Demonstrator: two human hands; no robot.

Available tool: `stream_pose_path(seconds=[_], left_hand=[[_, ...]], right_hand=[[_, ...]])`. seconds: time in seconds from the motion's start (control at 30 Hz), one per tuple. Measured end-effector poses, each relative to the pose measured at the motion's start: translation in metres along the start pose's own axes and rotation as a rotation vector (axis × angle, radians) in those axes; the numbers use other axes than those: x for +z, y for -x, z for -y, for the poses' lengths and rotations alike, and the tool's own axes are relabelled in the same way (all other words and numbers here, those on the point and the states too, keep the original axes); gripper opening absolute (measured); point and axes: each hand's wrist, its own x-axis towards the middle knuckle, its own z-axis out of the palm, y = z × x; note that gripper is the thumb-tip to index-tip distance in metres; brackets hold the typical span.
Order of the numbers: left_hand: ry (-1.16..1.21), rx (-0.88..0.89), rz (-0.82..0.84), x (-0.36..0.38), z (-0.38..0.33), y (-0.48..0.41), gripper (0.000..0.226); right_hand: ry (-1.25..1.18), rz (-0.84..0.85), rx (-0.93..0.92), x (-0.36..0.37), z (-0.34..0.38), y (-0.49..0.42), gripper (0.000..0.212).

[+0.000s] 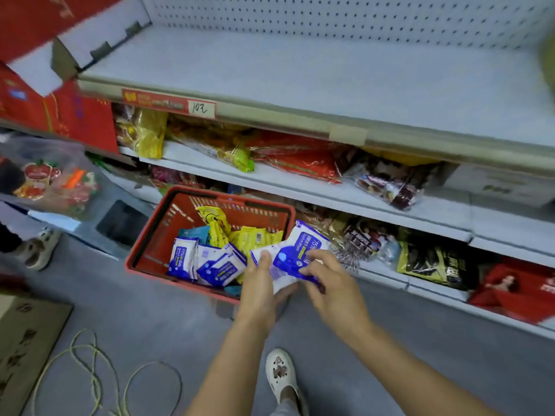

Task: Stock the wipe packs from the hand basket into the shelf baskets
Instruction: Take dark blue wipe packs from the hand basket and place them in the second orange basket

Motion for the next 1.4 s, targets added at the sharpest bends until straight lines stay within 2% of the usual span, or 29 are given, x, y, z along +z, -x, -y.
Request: stream_pose_path(seconds=[0.1, 0.23, 0.3, 0.43, 0.47, 0.57, 0.63, 0.7, 0.83, 0.93, 1.07, 1.17, 1.3, 1.4], left_hand=[[0.025, 0.043, 0.128, 0.045, 0.019, 0.055, 0.046], [-0.081, 0.224, 0.159, 0.099, 0.062, 0.115, 0.026], [-0.129, 0.260, 0.184, 0.125, 0.081, 0.142, 0.023], [-0.181, 0.271, 0.272, 0.183, 0.107, 0.189, 0.023], [-0.174, 0.262, 0.294, 0.198, 0.112, 0.200, 0.024], [-0.166, 0.246, 0.359, 0.244, 0.124, 0.225, 0.024], [-0.182, 0.242, 0.409, 0.276, 0.129, 0.237, 0.024], [-0.219, 0.253, 0.446, 0.305, 0.133, 0.248, 0.023], [-0.223, 0.242, 0.466, 0.362, 0.142, 0.256, 0.017], [-0.230, 0.220, 0.472, 0.415, 0.150, 0.250, 0.021], [-0.256, 0.224, 0.522, 0.500, 0.159, 0.250, 0.023], [-0.279, 0.203, 0.574, 0.561, 0.161, 0.254, 0.030], [-0.285, 0.217, 0.645, 0.628, 0.156, 0.252, 0.035], [-0.315, 0.245, 0.669, 0.664, 0.153, 0.252, 0.028]], right_hand=[[0.037, -0.046, -0.043, -0.055, -0.006, 0.038, 0.014], [0.068, -0.030, -0.096, -0.133, -0.019, 0.101, 0.036], [-0.016, -0.059, -0.017, -0.178, -0.025, 0.132, 0.034], [-0.223, -0.390, 0.302, -0.269, -0.049, 0.172, 0.012], [-0.262, -0.406, 0.384, -0.290, -0.055, 0.178, 0.015], [-0.440, -0.285, 0.556, -0.340, -0.069, 0.188, 0.034], [-0.577, -0.319, 0.580, -0.367, -0.073, 0.190, 0.031], [-0.686, -0.430, 0.579, -0.393, -0.081, 0.190, 0.019], [-0.794, -0.546, 0.595, -0.452, -0.106, 0.183, 0.006], [-0.839, -0.517, 0.596, -0.506, -0.139, 0.180, 0.008], [-0.660, -0.399, 0.513, -0.580, -0.190, 0.175, 0.011], [-0.578, -0.293, 0.516, -0.630, -0.218, 0.165, 0.010], [-0.515, -0.280, 0.537, -0.695, -0.244, 0.147, 0.011], [-0.546, -0.265, 0.551, -0.729, -0.257, 0.136, 0.014]])
